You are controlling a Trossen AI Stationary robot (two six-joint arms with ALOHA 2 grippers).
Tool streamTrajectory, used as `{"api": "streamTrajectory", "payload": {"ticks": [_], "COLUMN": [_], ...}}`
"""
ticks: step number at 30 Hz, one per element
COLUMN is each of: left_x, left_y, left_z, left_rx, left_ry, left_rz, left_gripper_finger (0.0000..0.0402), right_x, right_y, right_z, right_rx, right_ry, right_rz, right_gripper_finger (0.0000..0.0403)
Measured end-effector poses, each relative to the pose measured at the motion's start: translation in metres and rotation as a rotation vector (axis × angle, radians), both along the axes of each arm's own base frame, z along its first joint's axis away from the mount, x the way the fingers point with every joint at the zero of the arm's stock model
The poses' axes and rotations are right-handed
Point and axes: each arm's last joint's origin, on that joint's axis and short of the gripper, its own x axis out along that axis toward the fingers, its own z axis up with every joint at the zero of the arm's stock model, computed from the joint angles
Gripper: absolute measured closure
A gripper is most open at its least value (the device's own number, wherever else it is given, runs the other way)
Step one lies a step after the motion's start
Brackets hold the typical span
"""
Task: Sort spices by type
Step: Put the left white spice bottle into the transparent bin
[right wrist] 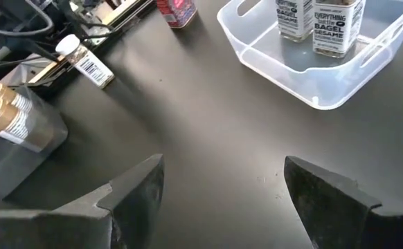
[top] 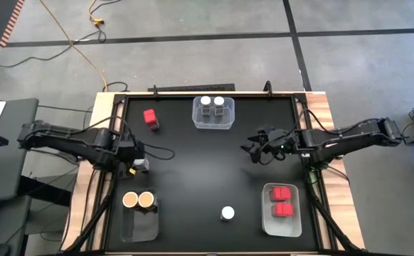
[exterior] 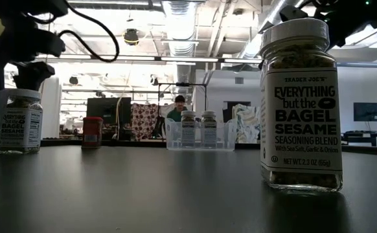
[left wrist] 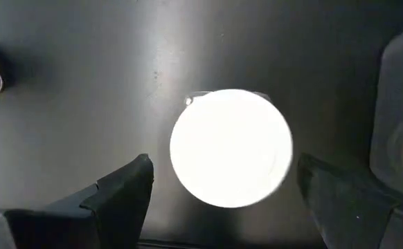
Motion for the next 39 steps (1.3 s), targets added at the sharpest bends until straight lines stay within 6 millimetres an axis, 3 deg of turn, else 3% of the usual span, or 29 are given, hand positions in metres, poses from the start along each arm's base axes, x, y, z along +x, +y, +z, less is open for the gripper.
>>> {"api": "streamTrajectory", "payload": {"ticks": [14, 27, 39], "left_x": [0.002, 0.007, 0.018], "left_y": [0.016, 0.015, 0.011], "left_z": [-0.001, 0.001, -0.009], "left_rx": [-0.055, -0.060, -0.021], "left_ry": [0.001, -0.046, 0.031], "left_rz": [0.094, 0.105, 0.101], "left_gripper_finger": [0.0065, 0.0065, 0.0065], "right_x": [0.000, 0.000, 0.000], "right_y": [0.000, 0.000, 0.000], "right_z": [0.000, 0.000, -0.001], "right_rx": [0.000, 0.000, -0.001], "right_ry": [0.000, 0.000, 0.010], "right_rz": [0.001, 0.001, 0.002], "right_gripper_finger": [0.0081, 0.0081, 0.0081]}}
